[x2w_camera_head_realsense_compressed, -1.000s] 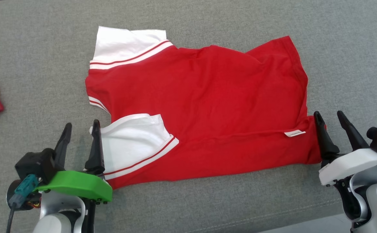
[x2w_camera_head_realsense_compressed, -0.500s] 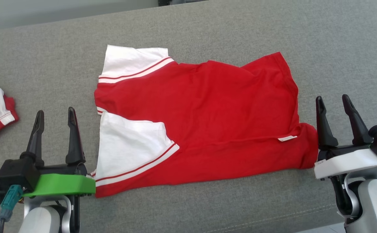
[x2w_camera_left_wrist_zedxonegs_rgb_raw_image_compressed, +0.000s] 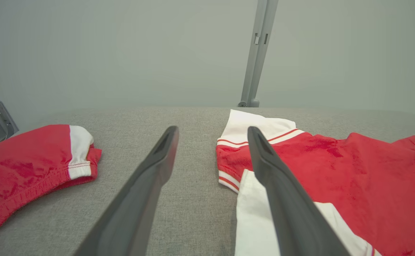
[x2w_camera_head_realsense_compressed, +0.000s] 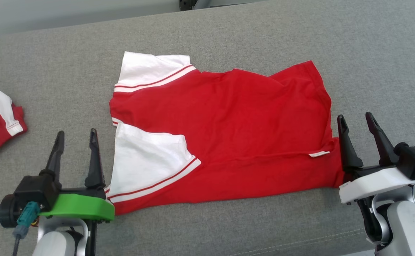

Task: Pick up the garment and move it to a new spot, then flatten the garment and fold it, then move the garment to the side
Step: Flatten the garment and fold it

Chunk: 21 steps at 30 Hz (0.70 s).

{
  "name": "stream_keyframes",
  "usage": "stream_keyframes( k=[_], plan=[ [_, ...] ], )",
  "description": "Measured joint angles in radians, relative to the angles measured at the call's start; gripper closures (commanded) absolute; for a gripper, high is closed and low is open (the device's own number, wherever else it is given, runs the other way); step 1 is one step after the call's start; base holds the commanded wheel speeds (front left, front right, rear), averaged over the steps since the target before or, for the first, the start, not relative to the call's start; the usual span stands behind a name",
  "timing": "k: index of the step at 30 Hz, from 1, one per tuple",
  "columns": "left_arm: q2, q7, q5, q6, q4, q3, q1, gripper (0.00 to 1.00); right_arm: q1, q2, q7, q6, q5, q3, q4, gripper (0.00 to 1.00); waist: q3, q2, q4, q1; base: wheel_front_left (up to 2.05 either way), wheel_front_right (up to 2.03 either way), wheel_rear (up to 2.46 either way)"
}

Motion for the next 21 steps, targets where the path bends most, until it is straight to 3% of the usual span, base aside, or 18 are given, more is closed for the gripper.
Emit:
stream_keyframes(
  k=[6,13,21],
  plan=[
    [-0.025,0.058,-0.021,-0.022,0.052,-0.063,0.051,0.0,0.059,0.007,0.021,0.0,0.011,0.015,0.043,0.0,0.007,0.0,0.0,0.0,0.0,0.0,0.0],
    [-0.059,0.093,-0.082,-0.021,0.119,-0.07,0.124,0.0,0.106,0.015,0.023,0.0,0.043,0.031,0.126,0.0,0.032,0.0,0.0,0.0,0.0,0.0,0.0],
    [-0.066,0.155,-0.129,-0.047,0.201,-0.079,0.081,0.0,0.072,0.004,0.018,0.0,0.071,0.064,0.233,0.0,0.051,0.0,0.011,0.0,0.0,0.0,0.0]
  ],
)
